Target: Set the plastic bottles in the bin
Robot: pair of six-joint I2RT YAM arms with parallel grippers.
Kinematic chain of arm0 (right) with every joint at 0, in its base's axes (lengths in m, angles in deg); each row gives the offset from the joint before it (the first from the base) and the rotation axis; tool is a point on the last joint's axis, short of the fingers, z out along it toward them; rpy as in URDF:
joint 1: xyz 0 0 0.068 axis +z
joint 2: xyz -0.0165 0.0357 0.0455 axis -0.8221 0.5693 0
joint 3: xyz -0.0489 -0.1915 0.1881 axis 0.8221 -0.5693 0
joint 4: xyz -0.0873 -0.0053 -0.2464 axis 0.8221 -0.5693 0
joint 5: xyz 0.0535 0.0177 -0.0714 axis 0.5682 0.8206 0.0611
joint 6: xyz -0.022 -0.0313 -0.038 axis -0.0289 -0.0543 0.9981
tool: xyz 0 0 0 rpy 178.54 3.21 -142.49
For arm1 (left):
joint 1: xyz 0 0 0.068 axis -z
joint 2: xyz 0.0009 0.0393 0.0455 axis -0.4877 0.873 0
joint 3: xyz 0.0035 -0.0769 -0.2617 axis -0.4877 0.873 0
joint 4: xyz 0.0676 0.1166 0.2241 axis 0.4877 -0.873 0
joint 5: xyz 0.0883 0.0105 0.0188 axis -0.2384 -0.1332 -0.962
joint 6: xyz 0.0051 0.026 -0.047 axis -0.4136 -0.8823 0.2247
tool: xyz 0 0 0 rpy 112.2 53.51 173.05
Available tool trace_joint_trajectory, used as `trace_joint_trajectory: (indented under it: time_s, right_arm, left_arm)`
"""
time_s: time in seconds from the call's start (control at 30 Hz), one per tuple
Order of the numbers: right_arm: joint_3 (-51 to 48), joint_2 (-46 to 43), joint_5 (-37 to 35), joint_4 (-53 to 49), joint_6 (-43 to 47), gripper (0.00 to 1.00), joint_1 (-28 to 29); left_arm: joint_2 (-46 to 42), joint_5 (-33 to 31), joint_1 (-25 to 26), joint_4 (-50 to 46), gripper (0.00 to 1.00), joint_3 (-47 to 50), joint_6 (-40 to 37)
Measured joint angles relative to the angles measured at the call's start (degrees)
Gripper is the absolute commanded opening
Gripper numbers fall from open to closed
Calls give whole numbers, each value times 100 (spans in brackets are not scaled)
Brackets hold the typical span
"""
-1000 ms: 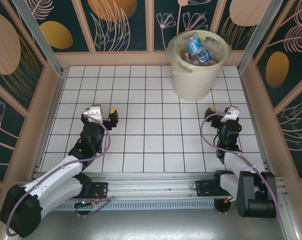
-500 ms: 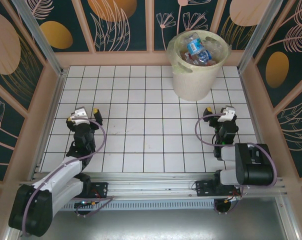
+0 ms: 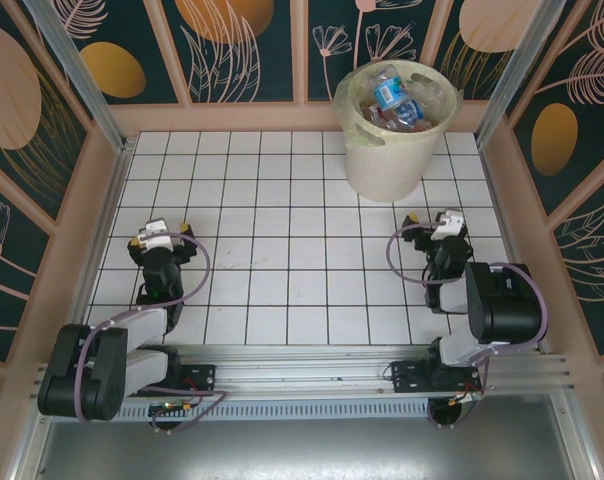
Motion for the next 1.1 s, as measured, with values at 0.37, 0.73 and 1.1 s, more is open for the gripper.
trace_joint_trajectory:
  time_s: [0.37, 0.73, 1.1]
  right_arm:
    - [33, 0, 107, -142, 0, 99, -26]
    - [33, 0, 122, -142, 0, 99, -26]
    - [33, 0, 122, -142, 0, 99, -26]
  left_arm:
    - [1220, 1045, -385, 1711, 99, -9, -136]
    - [1823, 1161, -415, 1950, 99, -424, -72]
    - [1823, 1161, -415, 1939, 99, -424, -55]
